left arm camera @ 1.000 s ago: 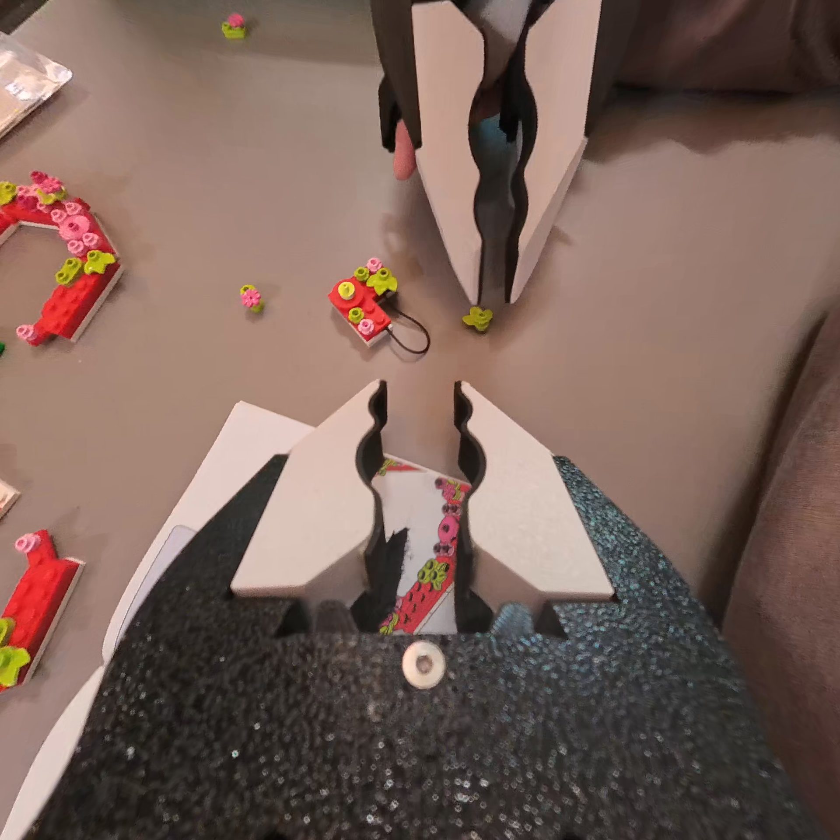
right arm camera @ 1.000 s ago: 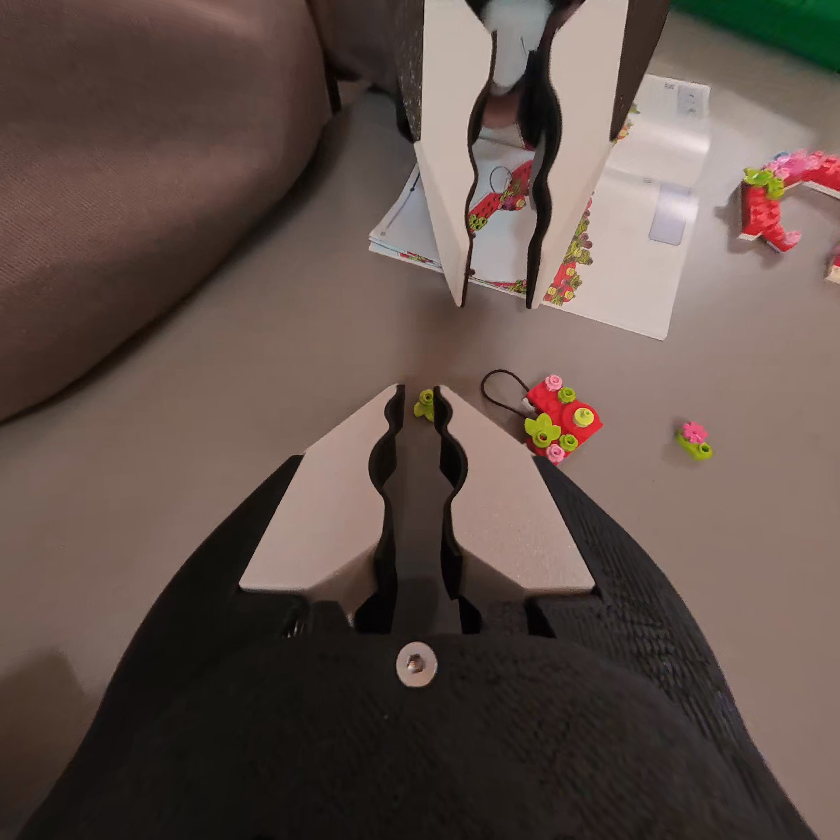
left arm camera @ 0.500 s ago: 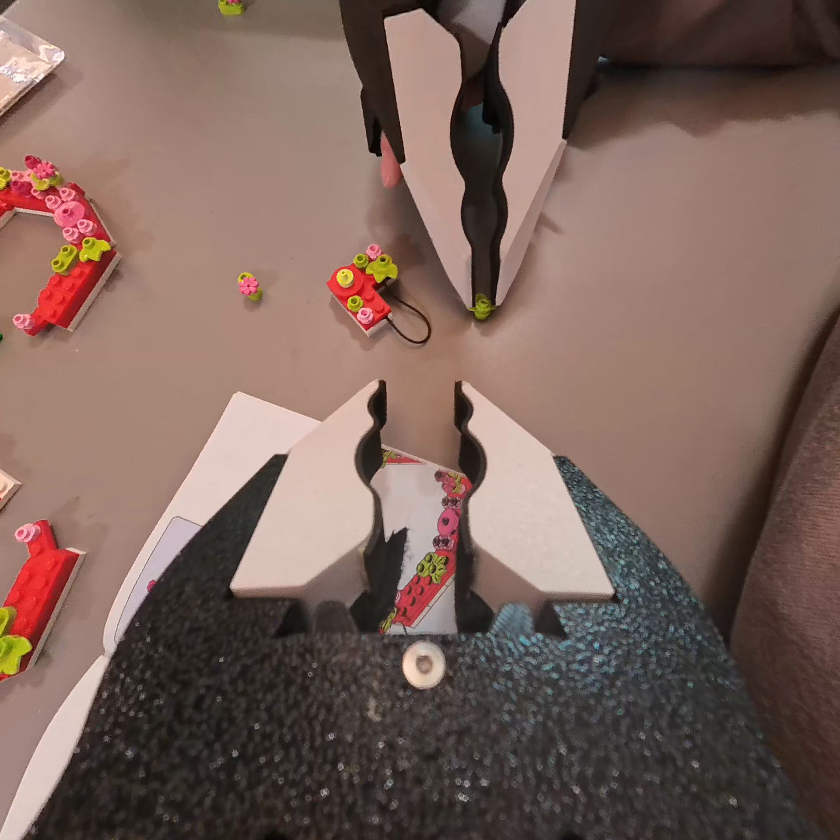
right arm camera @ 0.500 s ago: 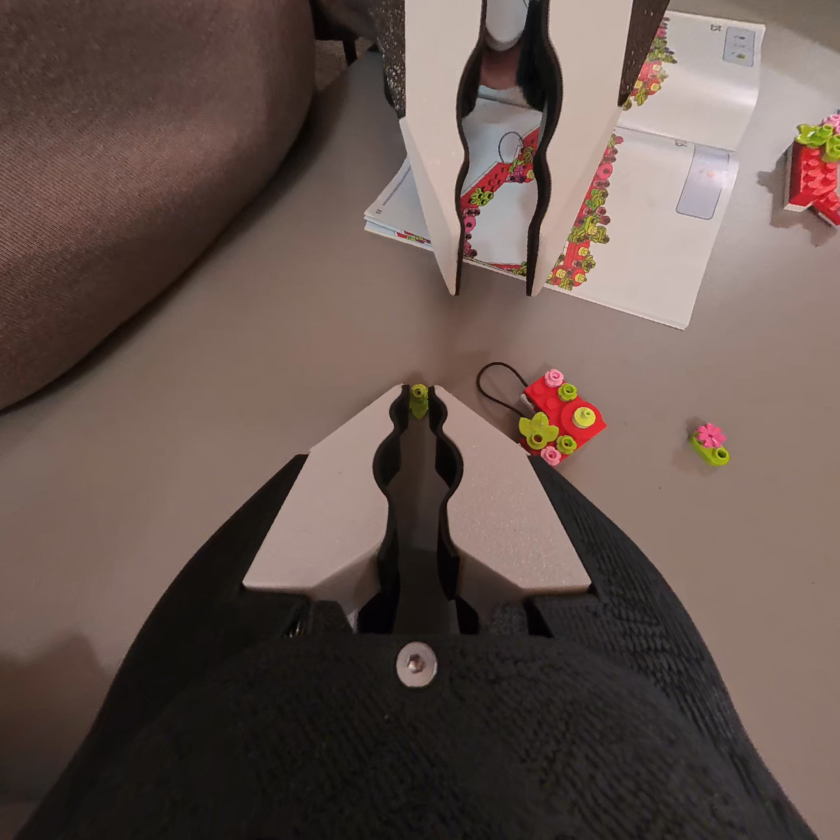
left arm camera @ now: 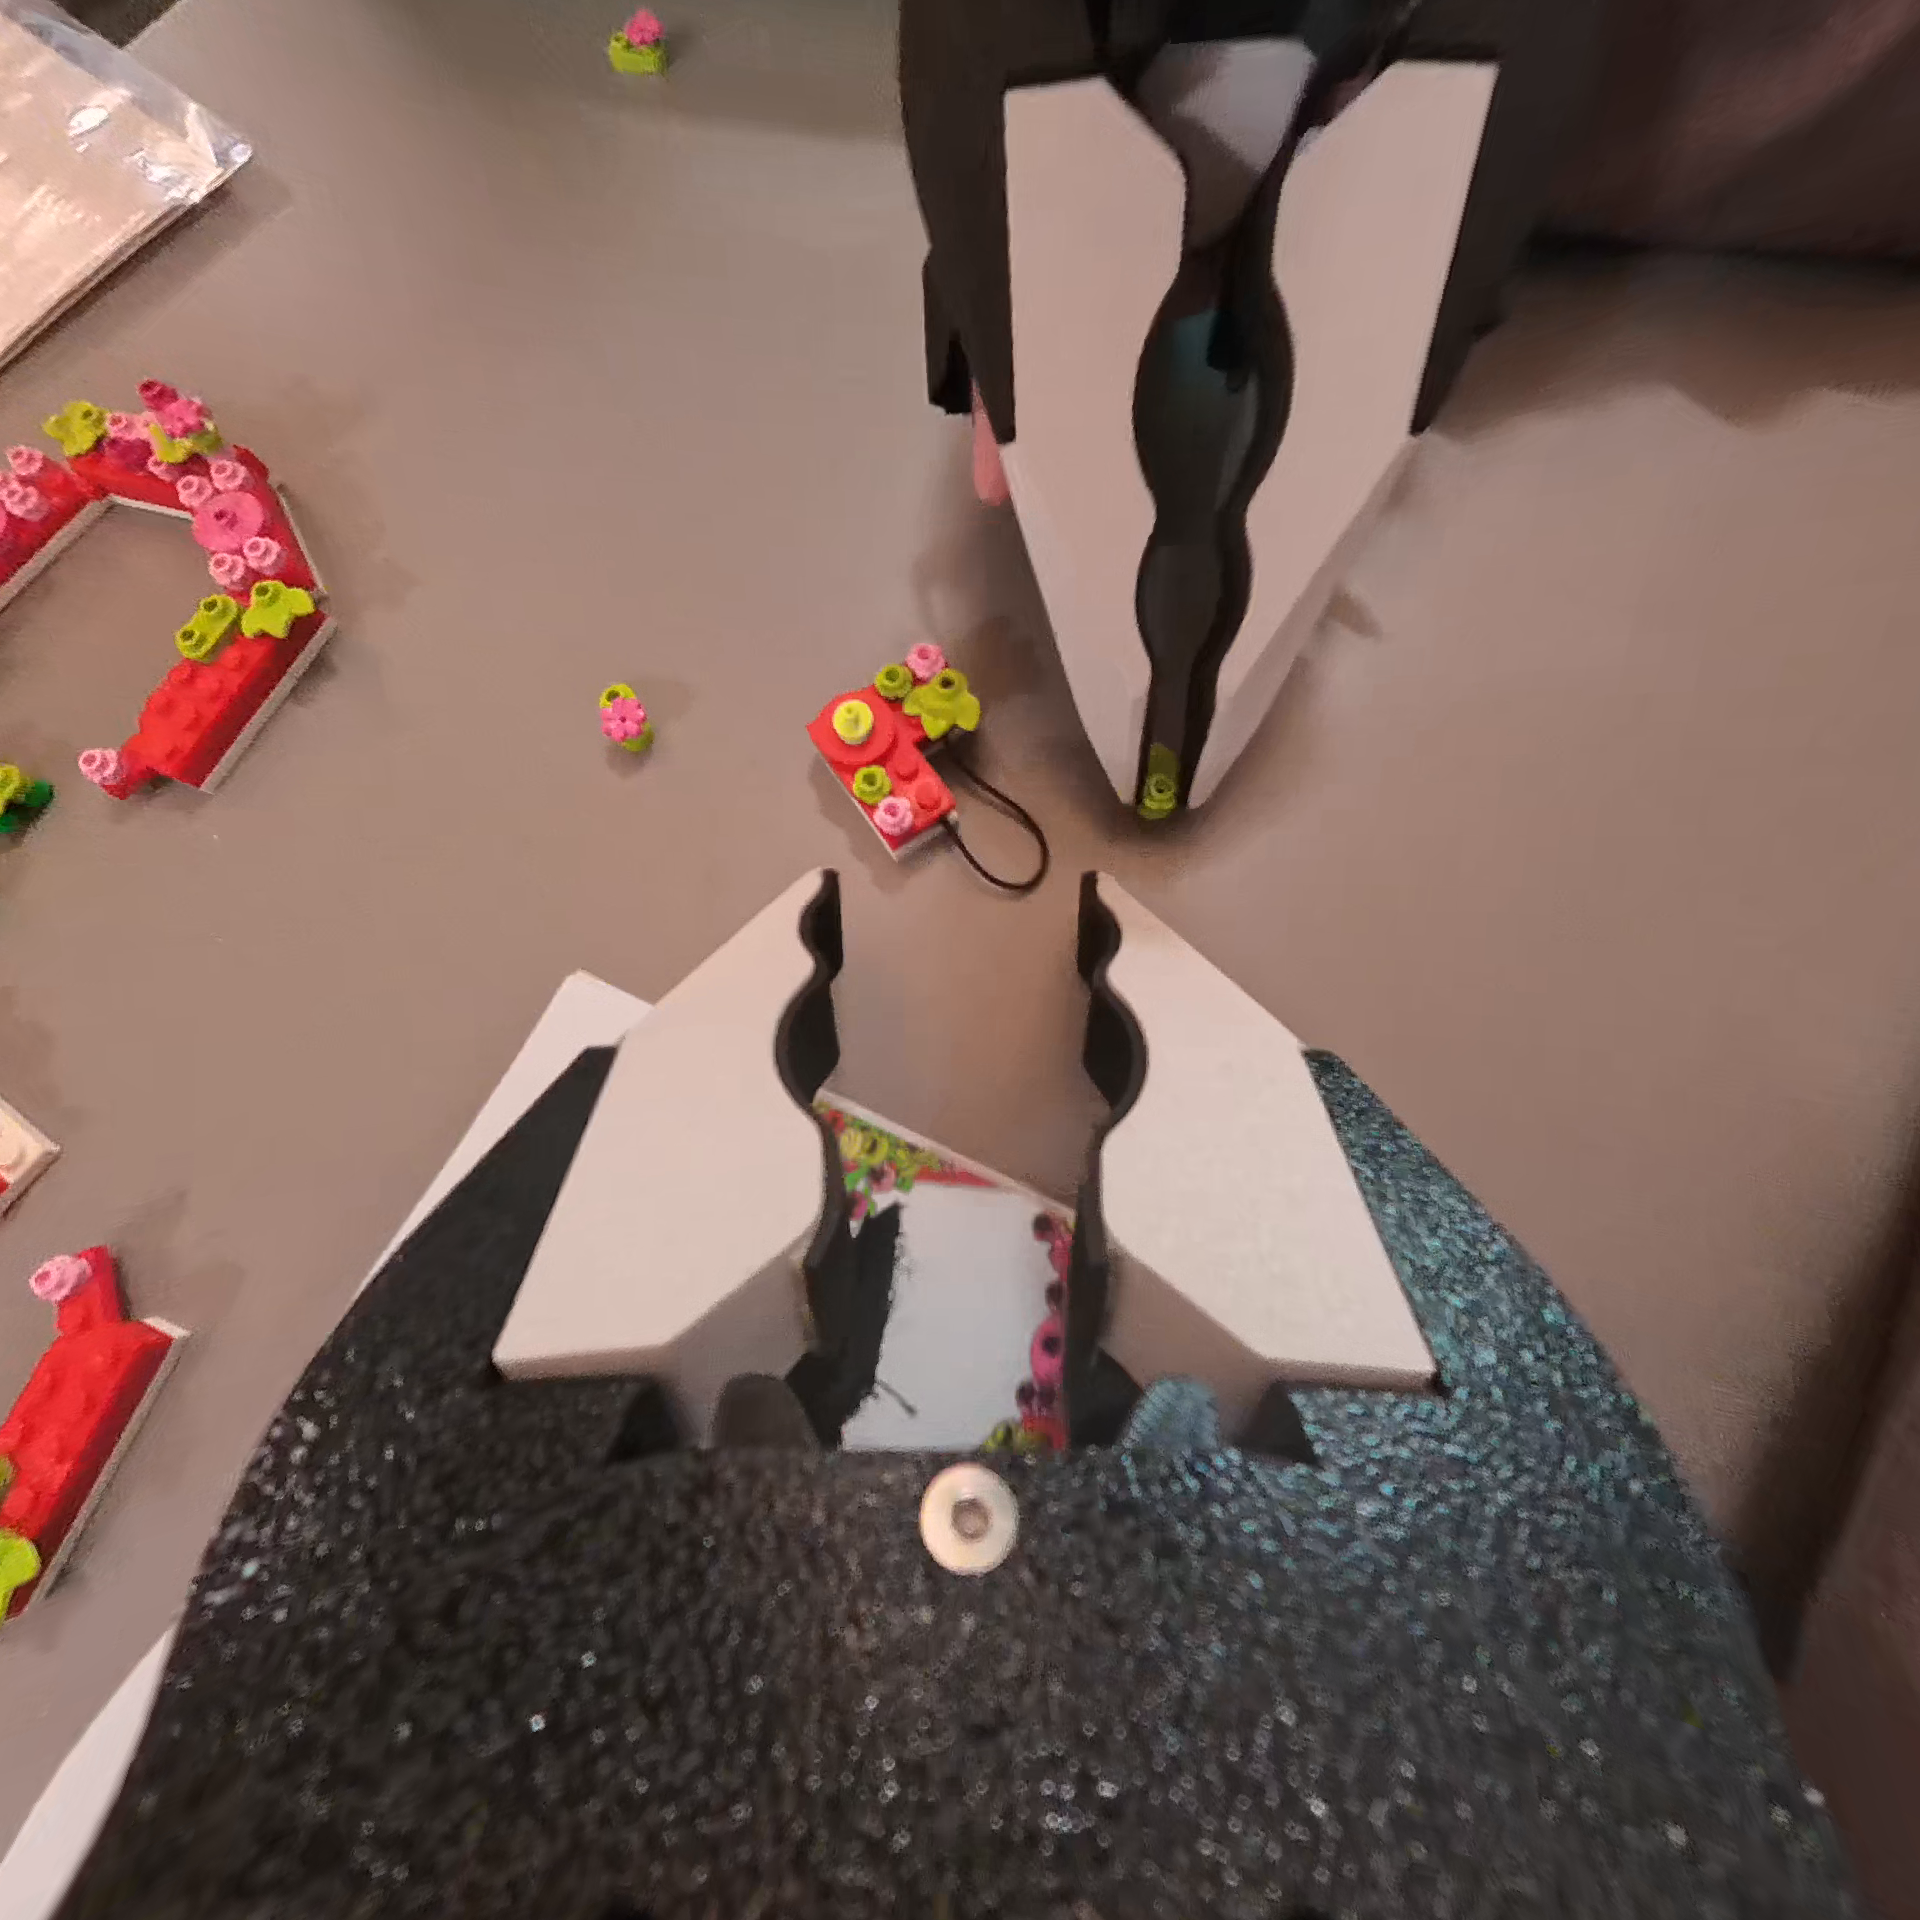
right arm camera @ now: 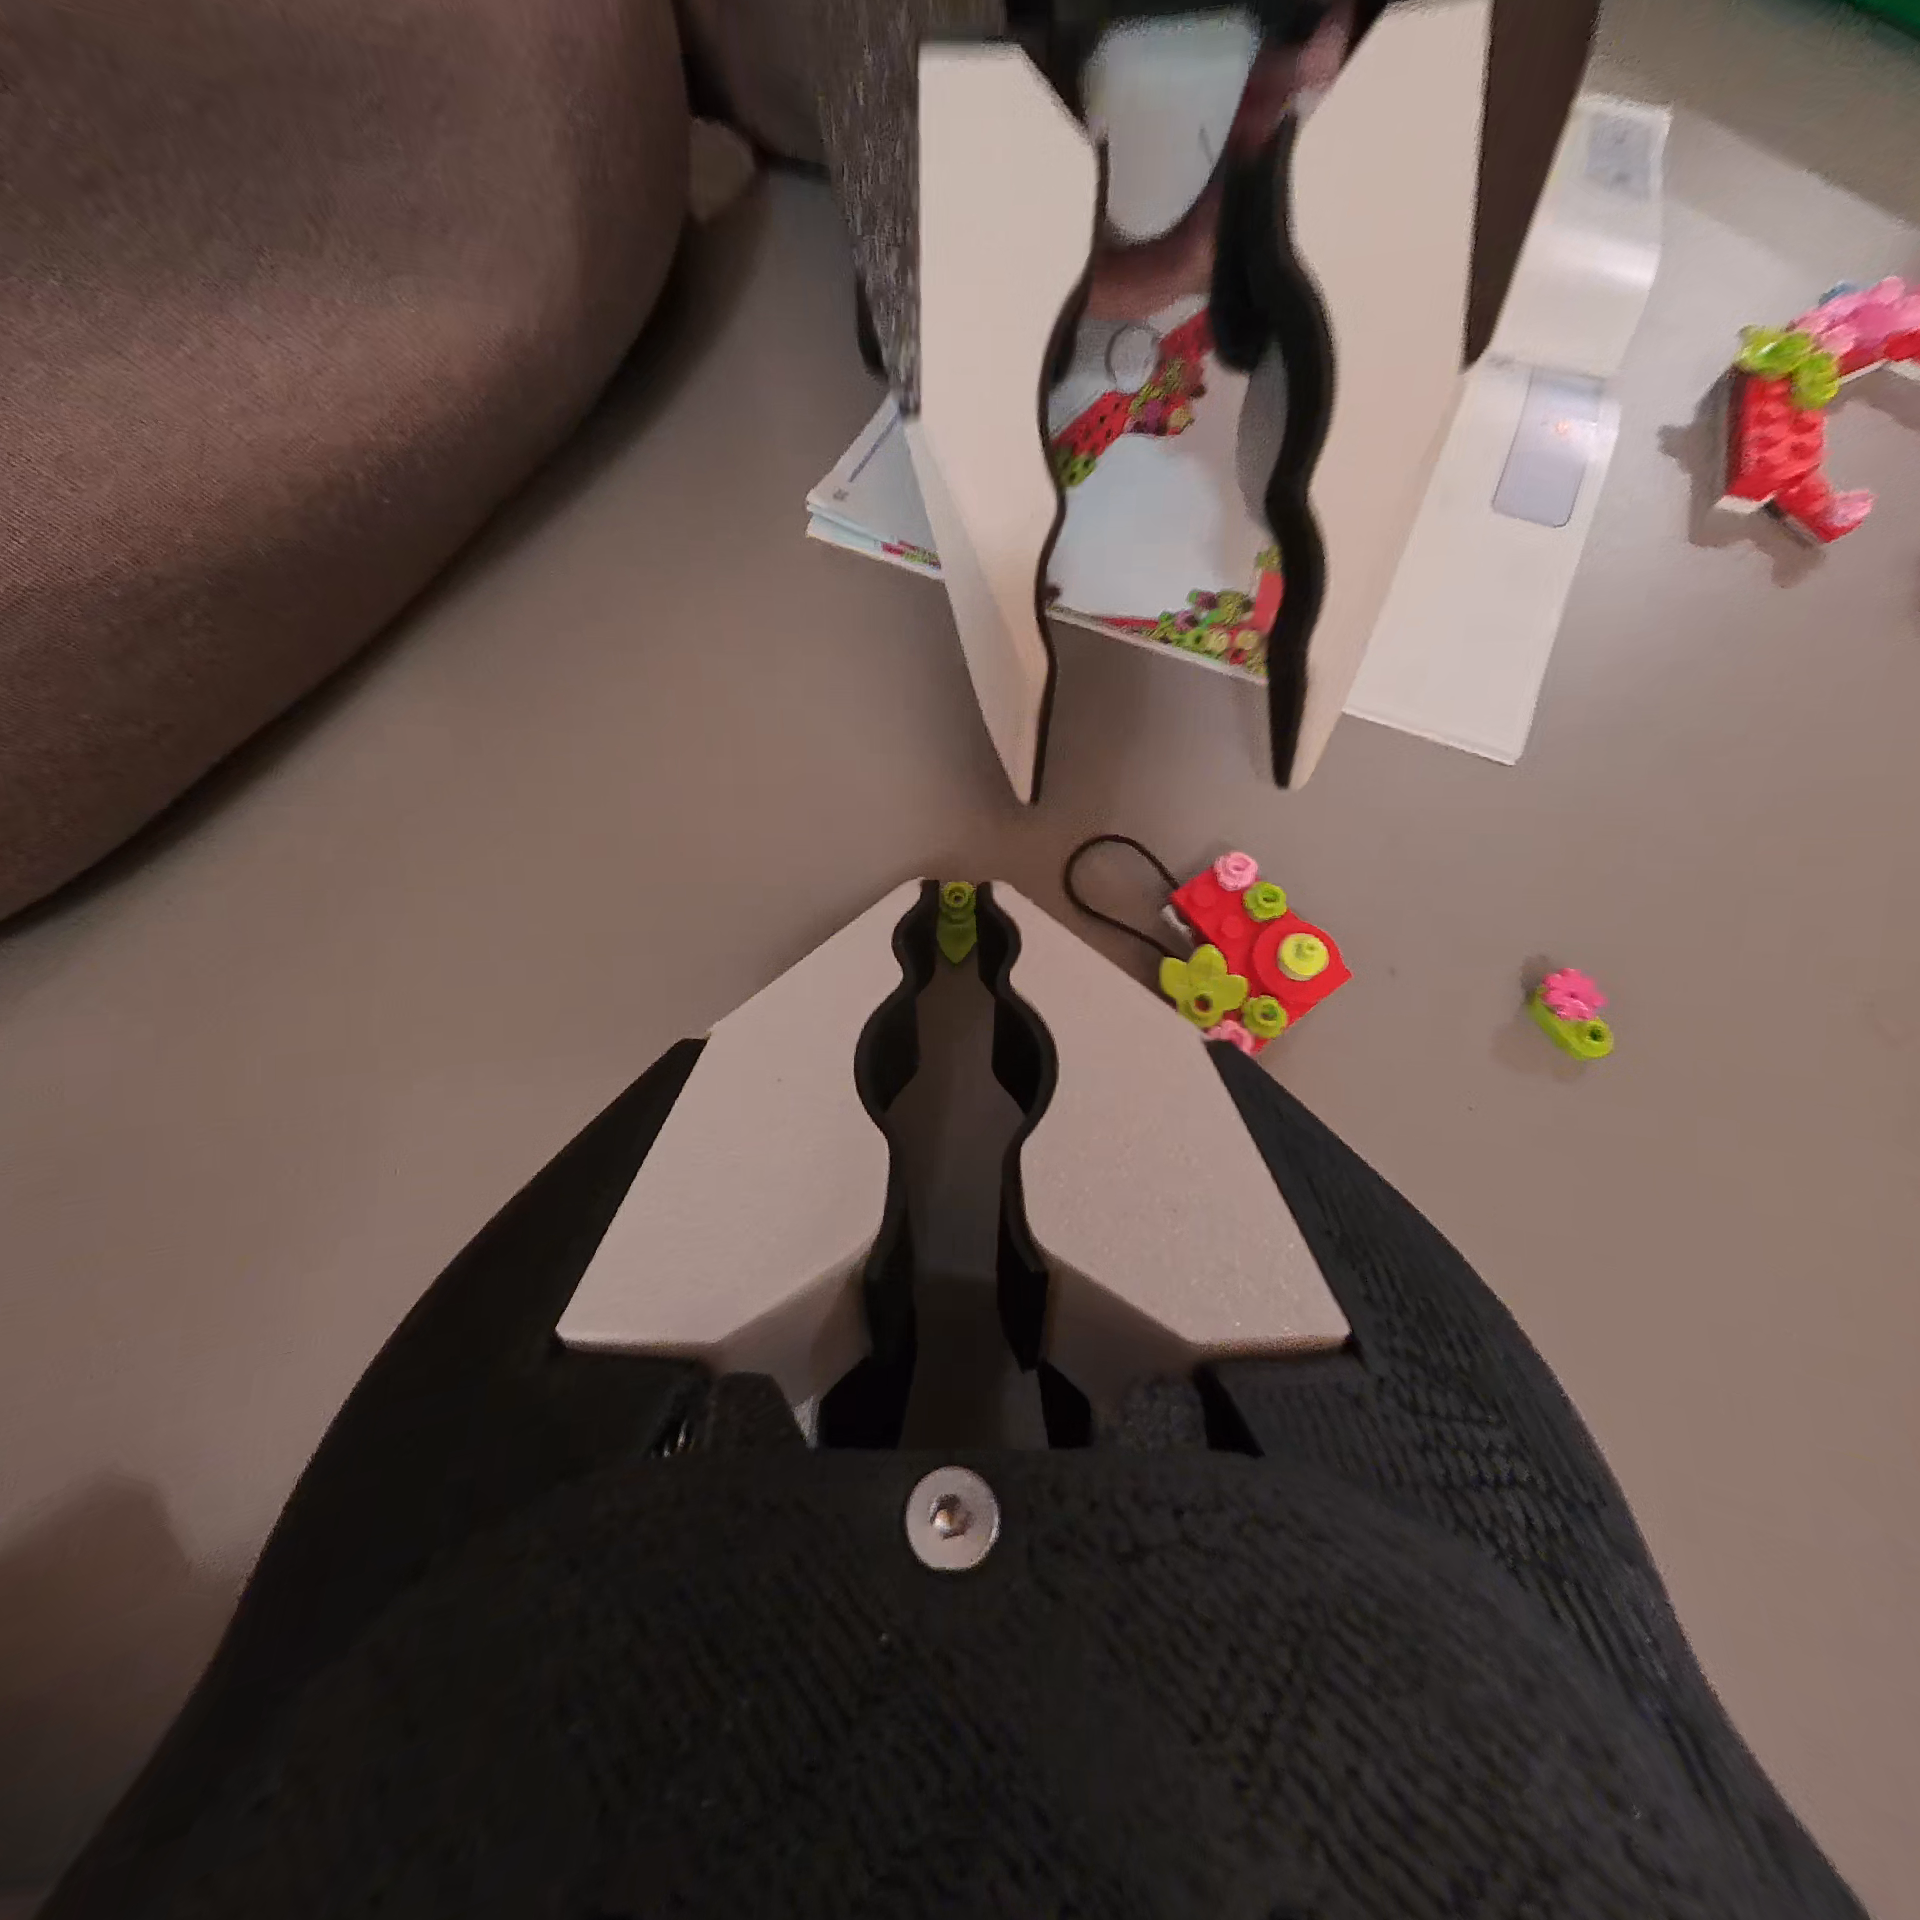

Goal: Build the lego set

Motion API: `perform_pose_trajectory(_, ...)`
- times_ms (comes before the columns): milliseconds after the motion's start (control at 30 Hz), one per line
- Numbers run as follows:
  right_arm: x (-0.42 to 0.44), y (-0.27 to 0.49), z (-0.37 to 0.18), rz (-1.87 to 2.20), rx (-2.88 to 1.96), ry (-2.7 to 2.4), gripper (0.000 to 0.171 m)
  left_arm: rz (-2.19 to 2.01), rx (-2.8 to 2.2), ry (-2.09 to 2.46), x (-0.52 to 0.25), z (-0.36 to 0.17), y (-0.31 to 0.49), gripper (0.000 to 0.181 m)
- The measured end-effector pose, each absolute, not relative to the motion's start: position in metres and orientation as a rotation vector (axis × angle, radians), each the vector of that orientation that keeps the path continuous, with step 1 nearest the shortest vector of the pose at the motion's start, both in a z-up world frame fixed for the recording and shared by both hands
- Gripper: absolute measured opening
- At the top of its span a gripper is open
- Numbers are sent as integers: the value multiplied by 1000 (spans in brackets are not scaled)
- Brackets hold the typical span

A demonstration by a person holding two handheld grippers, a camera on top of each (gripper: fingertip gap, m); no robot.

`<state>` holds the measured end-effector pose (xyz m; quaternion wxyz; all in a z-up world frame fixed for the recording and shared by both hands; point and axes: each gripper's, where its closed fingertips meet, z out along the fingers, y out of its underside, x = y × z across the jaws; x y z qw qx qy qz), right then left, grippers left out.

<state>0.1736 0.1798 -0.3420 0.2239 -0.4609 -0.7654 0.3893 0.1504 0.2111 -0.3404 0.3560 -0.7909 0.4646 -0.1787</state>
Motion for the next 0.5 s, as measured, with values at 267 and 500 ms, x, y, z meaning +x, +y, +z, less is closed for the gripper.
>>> perform_pose_trajectory(267, 176, 220, -320, 1022, -1258, -1865, 5, -428, -2057, 1157, 159, -350, 227, 42)
perform_pose_trajectory(500, 173, 237, -310, 940, -1224, -1754, 5, -408, -2046, 1148, 160, -350, 232, 39)
